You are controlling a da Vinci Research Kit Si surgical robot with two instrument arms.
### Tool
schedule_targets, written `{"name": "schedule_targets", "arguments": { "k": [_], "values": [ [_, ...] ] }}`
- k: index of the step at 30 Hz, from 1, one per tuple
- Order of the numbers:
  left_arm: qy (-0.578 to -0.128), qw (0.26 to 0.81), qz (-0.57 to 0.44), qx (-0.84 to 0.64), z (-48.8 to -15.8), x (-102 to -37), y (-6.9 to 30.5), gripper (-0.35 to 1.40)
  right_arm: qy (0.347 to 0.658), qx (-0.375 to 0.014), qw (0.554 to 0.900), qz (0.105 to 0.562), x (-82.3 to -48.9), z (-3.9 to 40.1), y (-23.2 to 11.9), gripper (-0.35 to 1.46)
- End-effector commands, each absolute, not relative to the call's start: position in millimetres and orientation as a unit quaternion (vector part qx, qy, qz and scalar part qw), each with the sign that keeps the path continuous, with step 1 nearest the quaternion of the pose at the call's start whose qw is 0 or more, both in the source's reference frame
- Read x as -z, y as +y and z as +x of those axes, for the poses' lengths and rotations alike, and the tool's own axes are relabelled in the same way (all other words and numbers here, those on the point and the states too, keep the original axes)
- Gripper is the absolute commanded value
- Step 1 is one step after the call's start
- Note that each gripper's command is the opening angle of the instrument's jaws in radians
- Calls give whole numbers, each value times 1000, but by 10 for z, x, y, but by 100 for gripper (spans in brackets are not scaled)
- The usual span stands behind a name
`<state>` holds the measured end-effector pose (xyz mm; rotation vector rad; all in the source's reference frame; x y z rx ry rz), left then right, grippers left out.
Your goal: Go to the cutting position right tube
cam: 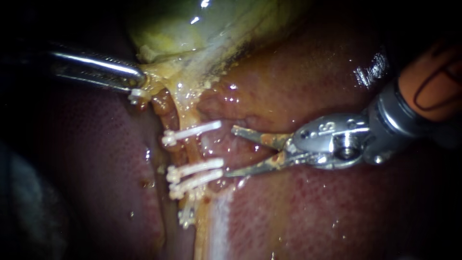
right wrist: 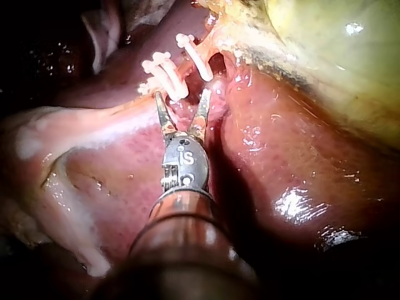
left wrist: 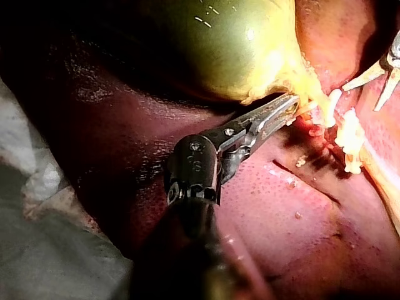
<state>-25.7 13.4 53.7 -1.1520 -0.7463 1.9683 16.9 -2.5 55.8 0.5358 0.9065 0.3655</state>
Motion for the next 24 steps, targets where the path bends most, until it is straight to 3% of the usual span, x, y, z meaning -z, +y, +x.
{"name": "schedule_targets", "arguments": {
  "k": [1, 10, 24],
  "values": [
    [-289, 363, -447, -765, -258, -537, 134, -35, 431, -175, 847, 258, -561, 171, -26, 143],
    [-289, 363, -447, -765, -258, -537, 133, -35, 436, -184, 838, 270, -585, 188, -32, 143],
    [-289, 363, -447, -765, -259, -537, 133, -35, 473, -196, 797, 320, -587, 207, -29, 143]
  ]
}}
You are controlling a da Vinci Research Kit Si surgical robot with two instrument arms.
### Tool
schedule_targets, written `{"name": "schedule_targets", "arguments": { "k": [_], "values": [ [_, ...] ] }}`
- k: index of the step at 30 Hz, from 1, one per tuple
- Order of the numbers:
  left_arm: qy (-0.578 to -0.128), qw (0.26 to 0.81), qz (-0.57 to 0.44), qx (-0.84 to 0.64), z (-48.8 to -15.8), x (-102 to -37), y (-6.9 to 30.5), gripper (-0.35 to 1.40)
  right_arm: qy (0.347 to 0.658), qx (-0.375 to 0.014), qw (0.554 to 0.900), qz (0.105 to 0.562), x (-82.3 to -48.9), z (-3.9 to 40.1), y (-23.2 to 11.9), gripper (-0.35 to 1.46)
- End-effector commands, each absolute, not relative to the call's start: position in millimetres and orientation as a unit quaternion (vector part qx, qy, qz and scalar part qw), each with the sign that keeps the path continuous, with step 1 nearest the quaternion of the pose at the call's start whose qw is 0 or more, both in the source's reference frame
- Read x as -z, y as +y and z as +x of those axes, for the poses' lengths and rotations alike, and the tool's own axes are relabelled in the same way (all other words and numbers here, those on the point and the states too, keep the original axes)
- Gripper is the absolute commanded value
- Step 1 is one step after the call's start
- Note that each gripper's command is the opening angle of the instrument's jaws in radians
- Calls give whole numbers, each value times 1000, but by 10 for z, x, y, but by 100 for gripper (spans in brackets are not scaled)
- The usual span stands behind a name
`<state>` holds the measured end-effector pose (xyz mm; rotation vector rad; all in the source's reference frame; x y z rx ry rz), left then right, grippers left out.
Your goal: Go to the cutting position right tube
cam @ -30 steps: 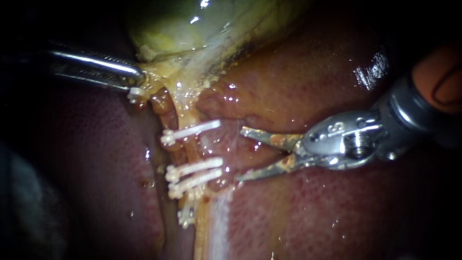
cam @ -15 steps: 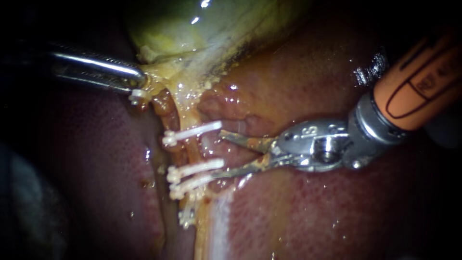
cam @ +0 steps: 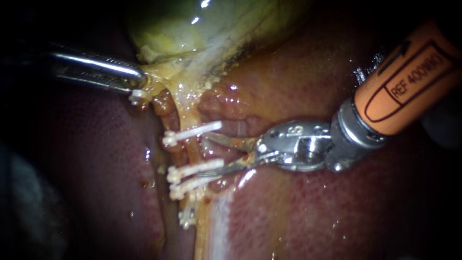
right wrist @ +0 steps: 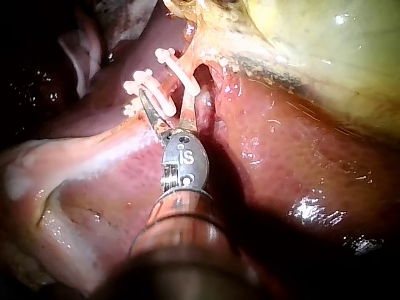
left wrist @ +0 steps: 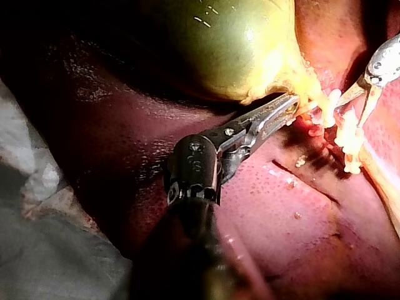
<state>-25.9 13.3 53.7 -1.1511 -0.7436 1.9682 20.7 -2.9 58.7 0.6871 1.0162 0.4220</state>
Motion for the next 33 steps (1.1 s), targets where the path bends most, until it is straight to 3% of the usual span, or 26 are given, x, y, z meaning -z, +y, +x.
{"name": "schedule_targets", "arguments": {
  "k": [1, 18, 33],
  "values": [
    [-290, 362, -447, -765, -259, -537, 133, -35, 475, -196, 795, 323, -587, 208, -29, 143],
    [-290, 363, -447, -765, -260, -538, 132, -35, 506, -204, 752, 370, -597, 245, -21, 136],
    [-290, 363, -447, -765, -260, -538, 132, -35, 510, -208, 739, 387, -620, 279, -35, 131]
  ]
}}
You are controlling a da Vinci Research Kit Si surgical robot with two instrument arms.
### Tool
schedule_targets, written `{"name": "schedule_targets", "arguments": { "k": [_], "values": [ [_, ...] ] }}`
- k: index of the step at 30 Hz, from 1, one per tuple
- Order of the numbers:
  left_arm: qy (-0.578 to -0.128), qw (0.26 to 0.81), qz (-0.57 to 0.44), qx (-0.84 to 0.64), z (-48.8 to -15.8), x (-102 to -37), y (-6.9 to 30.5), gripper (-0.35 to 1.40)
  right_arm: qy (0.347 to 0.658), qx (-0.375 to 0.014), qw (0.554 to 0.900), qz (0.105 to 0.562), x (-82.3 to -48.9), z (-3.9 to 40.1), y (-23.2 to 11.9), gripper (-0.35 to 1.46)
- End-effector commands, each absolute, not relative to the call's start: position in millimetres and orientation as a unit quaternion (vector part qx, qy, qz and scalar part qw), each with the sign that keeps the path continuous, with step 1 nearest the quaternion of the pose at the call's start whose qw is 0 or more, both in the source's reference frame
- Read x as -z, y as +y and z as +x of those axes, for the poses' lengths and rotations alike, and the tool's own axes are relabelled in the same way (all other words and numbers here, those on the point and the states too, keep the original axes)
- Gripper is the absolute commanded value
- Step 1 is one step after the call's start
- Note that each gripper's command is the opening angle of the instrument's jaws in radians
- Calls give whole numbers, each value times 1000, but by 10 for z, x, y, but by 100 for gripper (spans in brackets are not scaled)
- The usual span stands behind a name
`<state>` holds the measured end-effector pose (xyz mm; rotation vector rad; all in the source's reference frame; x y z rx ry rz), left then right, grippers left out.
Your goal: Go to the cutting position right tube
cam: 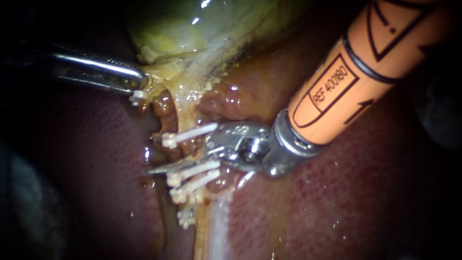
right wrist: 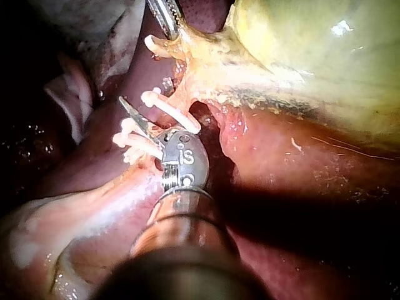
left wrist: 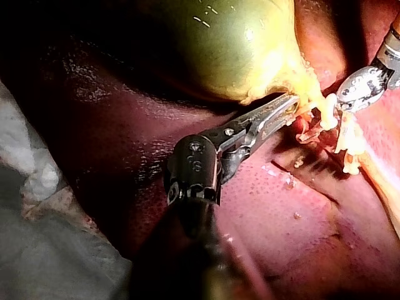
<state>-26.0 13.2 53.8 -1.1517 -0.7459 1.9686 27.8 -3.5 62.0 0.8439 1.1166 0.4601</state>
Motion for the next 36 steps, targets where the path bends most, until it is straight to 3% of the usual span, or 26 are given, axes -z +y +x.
{"name": "schedule_targets", "arguments": {
  "k": [1, 23, 36],
  "values": [
    [-290, 363, -447, -765, -260, -538, 132, -35, 512, -209, 737, 390, -619, 280, -35, 131],
    [-290, 363, -447, -765, -260, -538, 132, -35, 533, -203, 702, 427, -553, 284, -37, 130],
    [-290, 363, -447, -765, -260, -538, 132, -35, 534, -203, 700, 428, -552, 283, -36, 130]
  ]
}}
